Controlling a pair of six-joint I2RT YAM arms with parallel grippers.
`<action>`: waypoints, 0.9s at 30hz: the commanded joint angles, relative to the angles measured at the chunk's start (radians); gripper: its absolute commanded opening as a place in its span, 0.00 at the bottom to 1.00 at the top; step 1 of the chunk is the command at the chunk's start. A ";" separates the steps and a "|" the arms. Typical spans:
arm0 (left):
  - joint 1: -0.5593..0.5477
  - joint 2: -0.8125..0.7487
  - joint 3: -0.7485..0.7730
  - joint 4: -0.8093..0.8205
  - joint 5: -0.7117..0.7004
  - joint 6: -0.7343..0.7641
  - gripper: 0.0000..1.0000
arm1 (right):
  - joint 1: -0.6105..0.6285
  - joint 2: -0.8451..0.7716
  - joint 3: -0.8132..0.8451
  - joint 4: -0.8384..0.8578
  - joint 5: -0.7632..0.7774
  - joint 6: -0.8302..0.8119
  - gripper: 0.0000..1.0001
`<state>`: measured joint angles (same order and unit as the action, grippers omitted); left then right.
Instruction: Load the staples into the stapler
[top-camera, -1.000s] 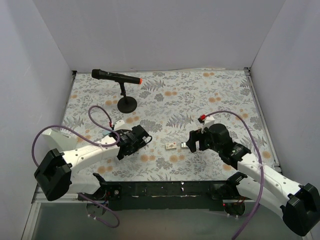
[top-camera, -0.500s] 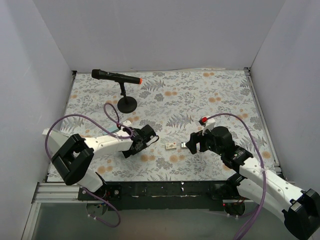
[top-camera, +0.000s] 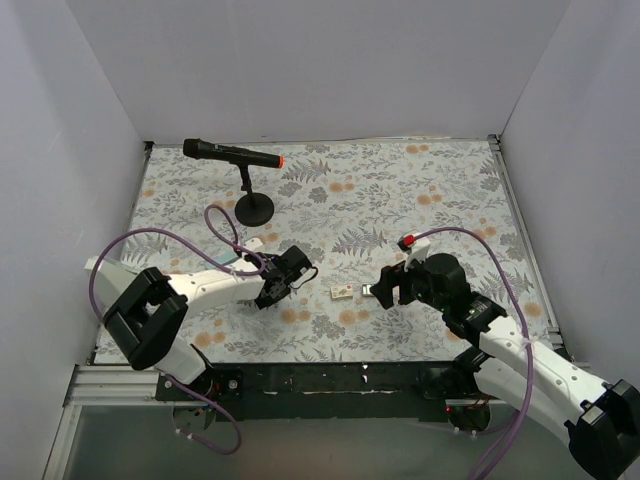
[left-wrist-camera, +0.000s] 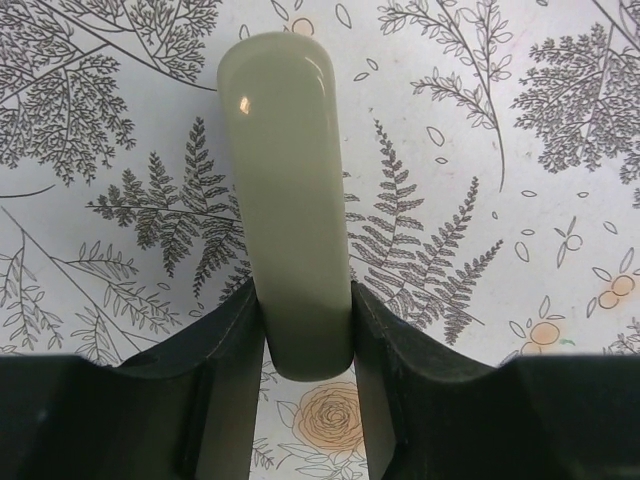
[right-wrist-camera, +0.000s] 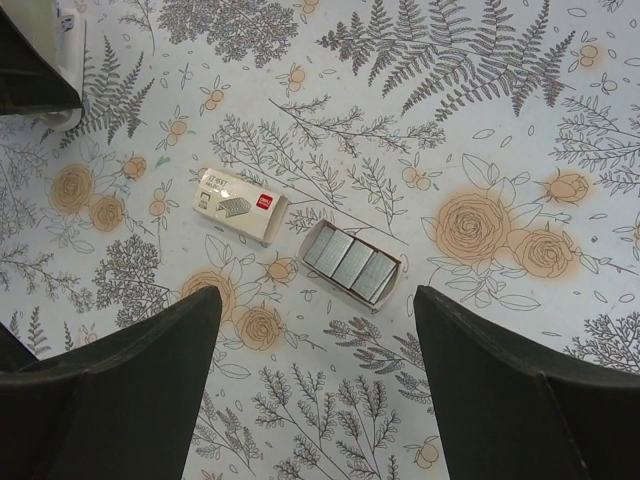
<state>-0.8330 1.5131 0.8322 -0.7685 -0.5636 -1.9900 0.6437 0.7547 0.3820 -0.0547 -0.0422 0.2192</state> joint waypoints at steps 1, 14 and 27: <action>0.005 -0.071 -0.021 0.119 0.004 0.021 0.16 | 0.004 0.006 -0.008 0.077 -0.044 -0.012 0.86; 0.005 -0.457 -0.125 0.642 0.547 1.045 0.01 | 0.005 0.012 -0.017 0.360 -0.441 -0.015 0.87; 0.005 -0.541 -0.030 0.614 1.162 1.493 0.00 | 0.005 -0.077 0.136 0.253 -0.610 -0.216 0.89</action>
<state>-0.8307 0.9672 0.7185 -0.1314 0.3832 -0.6601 0.6437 0.7219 0.4328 0.2134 -0.5800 0.0681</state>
